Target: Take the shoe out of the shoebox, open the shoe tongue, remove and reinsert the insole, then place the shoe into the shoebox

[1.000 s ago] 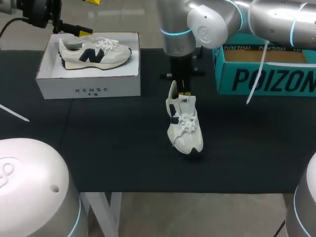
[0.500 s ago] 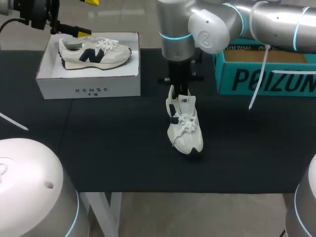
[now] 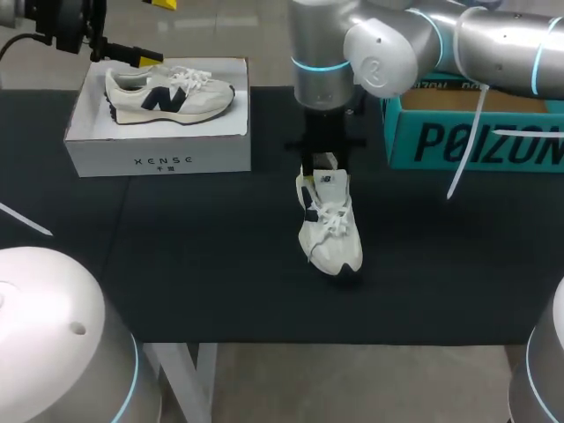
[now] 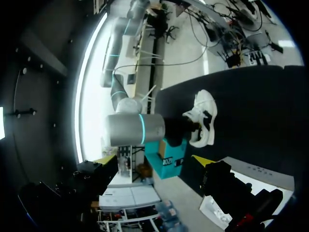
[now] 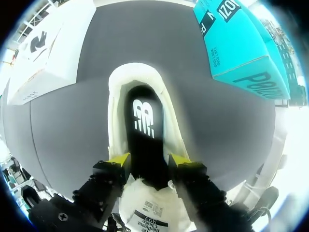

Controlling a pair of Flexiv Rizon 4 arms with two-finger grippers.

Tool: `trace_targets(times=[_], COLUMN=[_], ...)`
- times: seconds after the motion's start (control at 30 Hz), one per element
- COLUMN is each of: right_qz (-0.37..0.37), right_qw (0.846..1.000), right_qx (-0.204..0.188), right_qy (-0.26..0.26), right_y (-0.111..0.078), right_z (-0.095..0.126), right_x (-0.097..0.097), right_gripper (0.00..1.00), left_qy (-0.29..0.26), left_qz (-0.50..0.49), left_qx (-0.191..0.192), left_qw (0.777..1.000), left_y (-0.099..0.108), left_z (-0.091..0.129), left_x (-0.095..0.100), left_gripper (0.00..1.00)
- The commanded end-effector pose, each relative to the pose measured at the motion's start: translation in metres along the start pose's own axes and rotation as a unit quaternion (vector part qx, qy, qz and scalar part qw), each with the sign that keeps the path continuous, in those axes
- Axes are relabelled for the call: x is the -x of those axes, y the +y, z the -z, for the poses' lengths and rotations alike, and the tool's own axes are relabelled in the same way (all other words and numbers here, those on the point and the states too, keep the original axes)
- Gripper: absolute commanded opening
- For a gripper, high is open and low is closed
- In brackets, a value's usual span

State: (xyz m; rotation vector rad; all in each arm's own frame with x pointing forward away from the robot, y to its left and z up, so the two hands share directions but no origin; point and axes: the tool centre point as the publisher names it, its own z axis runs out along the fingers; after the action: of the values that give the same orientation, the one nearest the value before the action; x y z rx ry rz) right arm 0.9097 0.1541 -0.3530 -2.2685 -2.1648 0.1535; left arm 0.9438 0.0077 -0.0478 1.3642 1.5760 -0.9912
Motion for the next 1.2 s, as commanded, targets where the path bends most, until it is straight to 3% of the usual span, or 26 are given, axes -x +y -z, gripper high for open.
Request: trace_targets(times=[0.03,0.5,0.97,1.2], right_qz=[-0.002,-0.003,-0.02,-0.047], right_qw=[1.0,1.0,1.0,0.998], right_qx=[0.001,-0.002,-0.012,-0.014], right_qy=[0.004,-0.006,-0.011,-0.025], right_y=[-0.004,-0.009,-0.024,-0.035], right_z=[-0.002,0.004,0.003,0.015], right_x=[0.002,-0.003,-0.002,0.002], right_gripper=[1.0,1.0,1.0,1.0], left_qy=[0.001,0.001,0.001,0.001], left_qz=[0.0,0.0,0.0,0.0], left_qx=[0.0,0.0,0.0,0.0], left_qw=[1.0,1.0,1.0,1.0], left_y=[0.0,0.0,0.0,0.0], left_z=[0.001,0.001,0.001,0.001], left_x=[0.0,0.0,0.0,0.0], left_gripper=[1.0,1.0,1.0,1.0])
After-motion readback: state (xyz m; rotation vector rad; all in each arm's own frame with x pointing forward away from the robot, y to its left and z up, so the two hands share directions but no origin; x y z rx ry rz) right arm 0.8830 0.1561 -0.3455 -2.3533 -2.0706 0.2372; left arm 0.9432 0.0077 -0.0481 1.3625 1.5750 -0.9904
